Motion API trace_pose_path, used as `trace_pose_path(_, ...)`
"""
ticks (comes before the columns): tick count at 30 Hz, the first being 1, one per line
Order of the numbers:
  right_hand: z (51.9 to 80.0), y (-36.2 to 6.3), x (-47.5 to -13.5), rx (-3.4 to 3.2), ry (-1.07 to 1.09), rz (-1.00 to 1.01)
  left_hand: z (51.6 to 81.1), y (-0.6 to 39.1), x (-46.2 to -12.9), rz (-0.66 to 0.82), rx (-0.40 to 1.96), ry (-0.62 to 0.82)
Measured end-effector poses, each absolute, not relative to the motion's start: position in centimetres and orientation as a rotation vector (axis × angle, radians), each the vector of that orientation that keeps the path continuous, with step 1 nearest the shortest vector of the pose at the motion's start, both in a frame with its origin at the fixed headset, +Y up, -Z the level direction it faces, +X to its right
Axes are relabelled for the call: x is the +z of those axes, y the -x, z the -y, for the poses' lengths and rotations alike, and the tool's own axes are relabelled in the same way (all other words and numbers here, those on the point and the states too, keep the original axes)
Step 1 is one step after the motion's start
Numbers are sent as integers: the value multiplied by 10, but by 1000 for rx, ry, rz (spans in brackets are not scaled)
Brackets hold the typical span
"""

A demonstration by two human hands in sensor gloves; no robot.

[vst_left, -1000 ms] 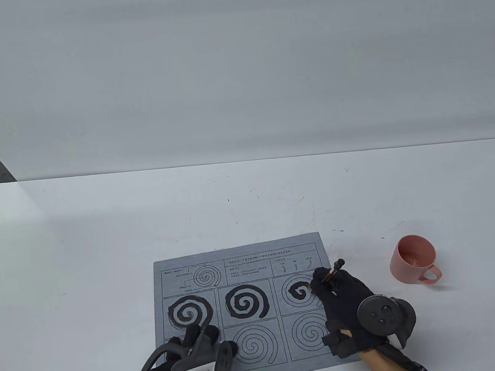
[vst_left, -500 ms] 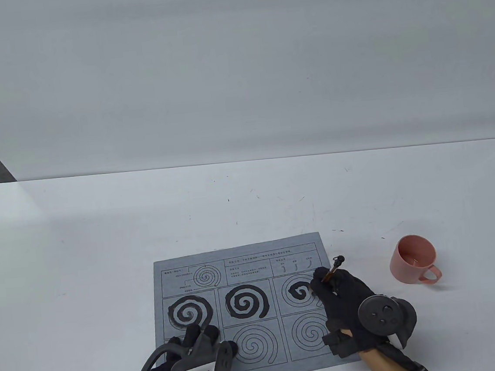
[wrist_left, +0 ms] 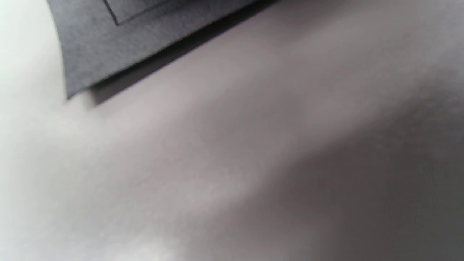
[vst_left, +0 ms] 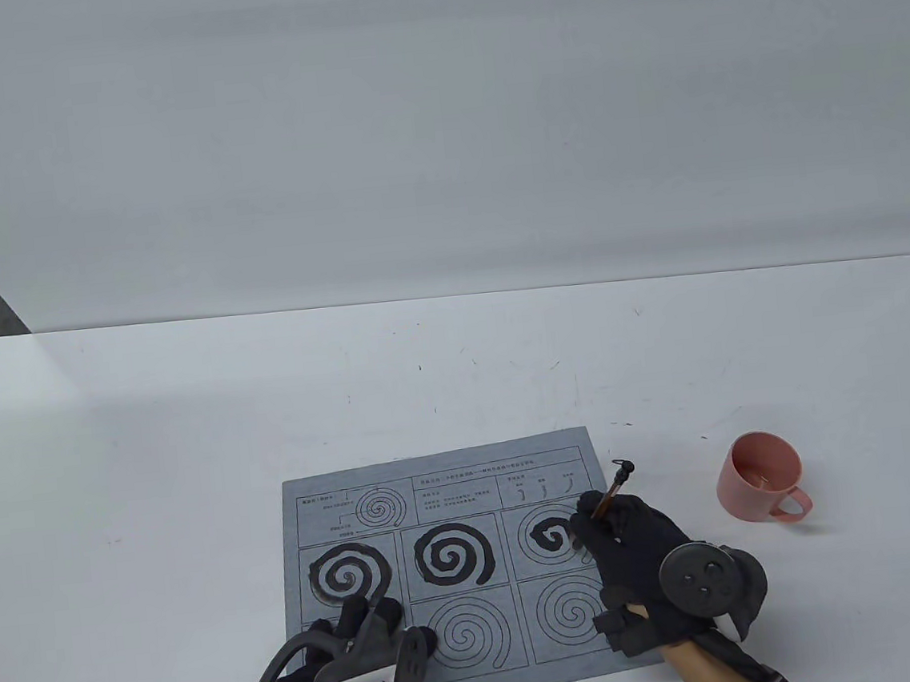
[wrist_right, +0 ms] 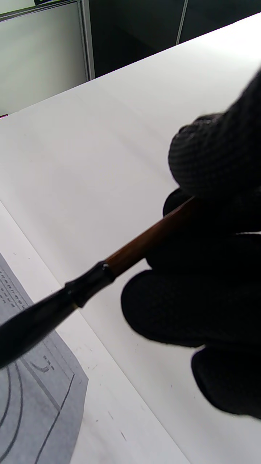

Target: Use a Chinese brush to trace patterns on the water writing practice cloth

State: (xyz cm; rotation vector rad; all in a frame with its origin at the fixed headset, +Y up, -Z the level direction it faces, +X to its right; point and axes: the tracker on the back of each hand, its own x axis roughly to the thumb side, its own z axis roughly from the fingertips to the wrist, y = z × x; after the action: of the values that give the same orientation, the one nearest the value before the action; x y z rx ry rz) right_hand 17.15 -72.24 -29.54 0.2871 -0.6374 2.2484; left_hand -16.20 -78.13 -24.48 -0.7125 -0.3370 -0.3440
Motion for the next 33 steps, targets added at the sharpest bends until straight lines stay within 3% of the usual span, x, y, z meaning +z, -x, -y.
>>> trace_pose_path(33, 722, -171, -295, 2239, -310, 640, 781, 162, -245, 337, -344, 713)
